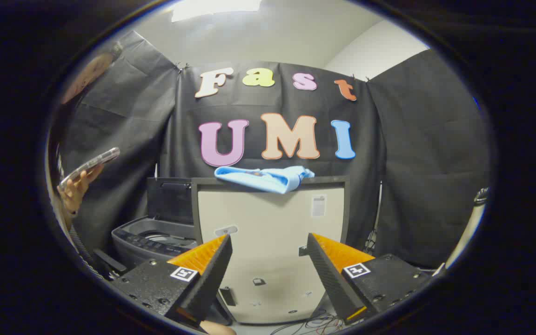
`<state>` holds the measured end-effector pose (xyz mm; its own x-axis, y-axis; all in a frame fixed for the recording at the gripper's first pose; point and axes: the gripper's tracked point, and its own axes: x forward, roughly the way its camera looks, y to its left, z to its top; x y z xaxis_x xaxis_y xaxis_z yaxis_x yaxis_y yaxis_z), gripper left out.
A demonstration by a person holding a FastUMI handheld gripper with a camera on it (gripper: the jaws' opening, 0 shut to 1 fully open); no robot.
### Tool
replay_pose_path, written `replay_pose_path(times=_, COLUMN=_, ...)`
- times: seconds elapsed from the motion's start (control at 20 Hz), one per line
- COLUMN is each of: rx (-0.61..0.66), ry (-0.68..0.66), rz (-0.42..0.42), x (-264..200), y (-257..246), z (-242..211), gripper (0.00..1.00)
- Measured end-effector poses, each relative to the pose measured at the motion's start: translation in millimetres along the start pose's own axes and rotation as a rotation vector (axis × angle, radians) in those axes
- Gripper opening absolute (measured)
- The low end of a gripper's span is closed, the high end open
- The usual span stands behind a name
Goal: Put the clothes into the washing machine and then close the washing machine lid.
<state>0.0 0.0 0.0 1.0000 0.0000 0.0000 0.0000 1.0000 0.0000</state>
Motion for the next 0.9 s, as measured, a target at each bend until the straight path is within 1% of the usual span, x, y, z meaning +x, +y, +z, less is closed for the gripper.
replay_pose_path(times=0.25, rx=-0.044, ry=-0.012, rz=-0.026, x=30, y=-1, z=43, gripper=0.98)
replay_pose_path(times=0.35, rx=-0.02, ry=-0.003, rz=-0.025, x=49, y=6, z=62, gripper=0.98)
replay_pose_path(times=0.45, rx=0.027, ry=0.006, rz=-0.004, x=73, y=20, z=84, gripper=0.98)
replay_pose_path(times=0.55, rx=0.065, ry=-0.016, rz=0.022, x=98, y=32, z=111, gripper=0.98)
replay_pose_path(times=0.65, rx=0.069, ry=-0.041, rz=0.025, x=128, y=37, z=133, gripper=0.98)
replay_pose_path(times=0.75, rx=0.026, ry=-0.013, rz=-0.004, x=160, y=33, z=138, gripper=0.98)
replay_pose_path(times=0.9, rx=-0.011, ry=0.097, rz=-0.108, x=203, y=20, z=122, gripper=0.98)
